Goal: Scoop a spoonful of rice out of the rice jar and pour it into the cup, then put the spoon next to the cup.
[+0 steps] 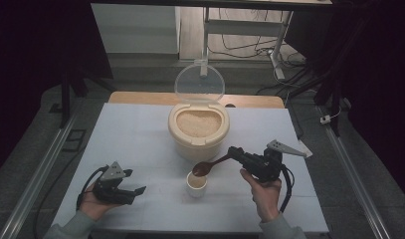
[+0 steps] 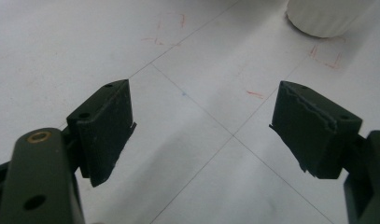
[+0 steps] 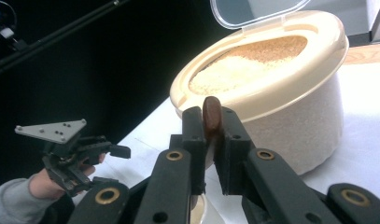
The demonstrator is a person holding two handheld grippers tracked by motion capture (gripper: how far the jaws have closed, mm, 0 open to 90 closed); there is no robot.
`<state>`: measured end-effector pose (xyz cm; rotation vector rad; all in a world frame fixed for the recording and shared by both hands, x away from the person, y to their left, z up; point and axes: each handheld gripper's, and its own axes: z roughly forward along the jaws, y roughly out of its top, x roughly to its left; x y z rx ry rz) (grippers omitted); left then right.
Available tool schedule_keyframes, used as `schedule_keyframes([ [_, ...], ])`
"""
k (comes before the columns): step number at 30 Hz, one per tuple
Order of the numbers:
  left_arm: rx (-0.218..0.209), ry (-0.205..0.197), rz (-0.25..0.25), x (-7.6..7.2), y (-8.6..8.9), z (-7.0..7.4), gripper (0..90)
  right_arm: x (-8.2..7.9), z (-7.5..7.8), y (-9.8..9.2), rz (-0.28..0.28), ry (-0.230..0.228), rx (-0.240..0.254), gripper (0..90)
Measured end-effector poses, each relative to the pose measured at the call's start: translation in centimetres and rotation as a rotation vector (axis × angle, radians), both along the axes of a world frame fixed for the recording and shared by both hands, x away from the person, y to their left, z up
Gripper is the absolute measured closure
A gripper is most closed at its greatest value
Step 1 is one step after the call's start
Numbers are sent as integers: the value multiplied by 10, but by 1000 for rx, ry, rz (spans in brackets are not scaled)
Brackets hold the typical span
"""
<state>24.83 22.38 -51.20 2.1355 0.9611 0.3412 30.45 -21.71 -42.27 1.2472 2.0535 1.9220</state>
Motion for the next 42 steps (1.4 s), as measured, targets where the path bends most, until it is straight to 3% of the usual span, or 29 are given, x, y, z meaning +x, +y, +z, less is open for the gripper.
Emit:
schedule_keyframes([
  [9,0,-3,2,0,0,0,202,-3,7,-16,15,-47,30,836],
  [17,-12,-3,12,-3,3,0,200,-6,19,-33,15,-91,-9,836],
  [26,-17,-3,12,-2,4,0,196,-6,29,-48,21,-103,-39,836],
  [33,-16,-7,12,-4,4,1,196,-6,38,-59,55,-68,-87,836],
  [42,-15,-3,8,-2,4,0,196,-2,34,-53,110,-27,-176,836],
])
